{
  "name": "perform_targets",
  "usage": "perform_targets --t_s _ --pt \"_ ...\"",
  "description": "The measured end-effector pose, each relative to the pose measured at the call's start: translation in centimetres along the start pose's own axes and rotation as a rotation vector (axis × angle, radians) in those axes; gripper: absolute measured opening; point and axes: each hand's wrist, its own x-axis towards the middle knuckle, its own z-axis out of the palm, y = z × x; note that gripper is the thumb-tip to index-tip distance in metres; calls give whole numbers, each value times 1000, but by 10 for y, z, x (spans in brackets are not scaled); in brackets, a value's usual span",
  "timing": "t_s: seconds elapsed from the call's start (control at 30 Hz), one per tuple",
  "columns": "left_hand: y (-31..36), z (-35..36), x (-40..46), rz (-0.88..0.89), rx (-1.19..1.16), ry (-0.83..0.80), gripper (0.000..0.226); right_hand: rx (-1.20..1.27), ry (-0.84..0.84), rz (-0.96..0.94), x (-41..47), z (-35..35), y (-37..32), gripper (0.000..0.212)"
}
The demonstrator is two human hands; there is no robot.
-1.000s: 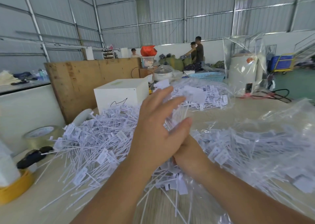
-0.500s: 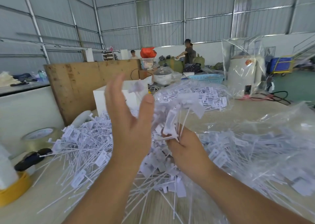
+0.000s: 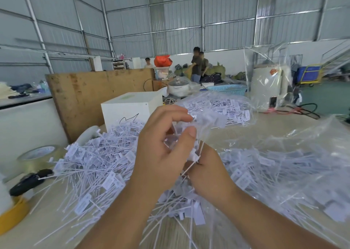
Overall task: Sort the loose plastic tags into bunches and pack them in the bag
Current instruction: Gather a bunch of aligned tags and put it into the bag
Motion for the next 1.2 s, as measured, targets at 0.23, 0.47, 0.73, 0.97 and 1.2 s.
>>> perform_targets --t_s 0.23,0.47,0.73,0.97,1.2 --pt "6 4 -2 50 178 -176 55 -82 -7 -46 -2 -6 -1 42" --pt "5 2 -1 90 245 -42 43 -69 -73 -90 0 -6 -7 41" --pt "3 3 -1 193 381 -180 31 -93 -101 42 1 0 5 14" --pt "-5 -1 -1 90 237 -79 25 13 -69 -17 1 -6 -2 16" --pt "-3 1 -3 91 178 -85 31 6 7 -73 1 -7 2 12"
